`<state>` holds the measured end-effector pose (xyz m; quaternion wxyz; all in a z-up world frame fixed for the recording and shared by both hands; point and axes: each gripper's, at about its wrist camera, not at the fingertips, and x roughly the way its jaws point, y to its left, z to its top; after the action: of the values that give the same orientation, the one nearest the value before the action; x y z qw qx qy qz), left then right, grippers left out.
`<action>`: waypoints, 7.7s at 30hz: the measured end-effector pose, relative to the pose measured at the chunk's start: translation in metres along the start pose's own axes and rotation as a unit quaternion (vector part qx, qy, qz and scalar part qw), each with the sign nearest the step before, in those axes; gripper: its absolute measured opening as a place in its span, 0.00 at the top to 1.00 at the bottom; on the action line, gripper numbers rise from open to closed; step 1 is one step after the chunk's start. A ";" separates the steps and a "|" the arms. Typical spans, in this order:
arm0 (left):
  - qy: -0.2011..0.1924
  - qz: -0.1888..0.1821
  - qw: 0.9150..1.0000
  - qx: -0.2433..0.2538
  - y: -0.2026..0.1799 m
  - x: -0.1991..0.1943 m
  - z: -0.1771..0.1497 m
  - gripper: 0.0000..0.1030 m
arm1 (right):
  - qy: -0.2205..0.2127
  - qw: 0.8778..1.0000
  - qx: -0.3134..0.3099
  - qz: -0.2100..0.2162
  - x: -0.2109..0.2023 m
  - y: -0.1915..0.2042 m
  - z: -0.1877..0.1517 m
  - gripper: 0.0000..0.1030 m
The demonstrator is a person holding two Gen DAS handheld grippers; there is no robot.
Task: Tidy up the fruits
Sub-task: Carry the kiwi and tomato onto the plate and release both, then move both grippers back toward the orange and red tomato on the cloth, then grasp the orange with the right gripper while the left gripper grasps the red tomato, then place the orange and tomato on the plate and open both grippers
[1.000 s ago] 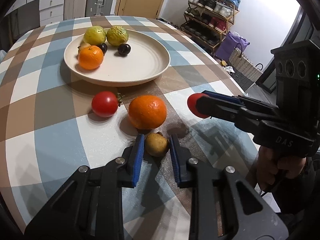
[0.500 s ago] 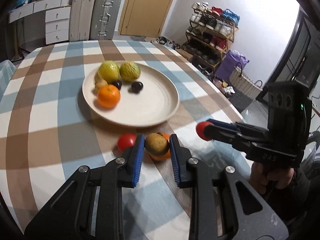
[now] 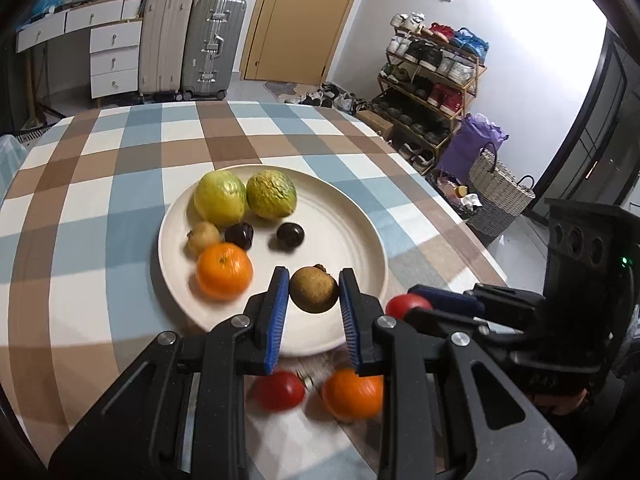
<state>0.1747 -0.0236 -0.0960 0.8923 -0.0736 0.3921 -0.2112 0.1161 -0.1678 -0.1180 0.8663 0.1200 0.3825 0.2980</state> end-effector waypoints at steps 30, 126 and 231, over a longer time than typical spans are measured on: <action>0.057 -0.017 0.998 -0.034 0.038 0.084 0.038 0.78 | 0.070 0.998 0.001 0.002 0.095 -0.004 0.047 0.72; -0.005 0.103 0.990 -0.092 0.042 -0.059 -0.102 0.01 | 0.044 0.999 0.021 -0.006 0.014 0.039 -0.043 0.61; 0.020 -0.031 0.998 -0.043 0.043 0.022 -0.012 0.61 | 0.008 1.000 0.022 -0.006 0.058 -0.021 0.052 0.33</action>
<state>0.1931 0.0059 -0.1312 0.8735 -0.1203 0.4158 -0.2226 0.1937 -0.1483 -0.1263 0.8620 0.1342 0.3968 0.2856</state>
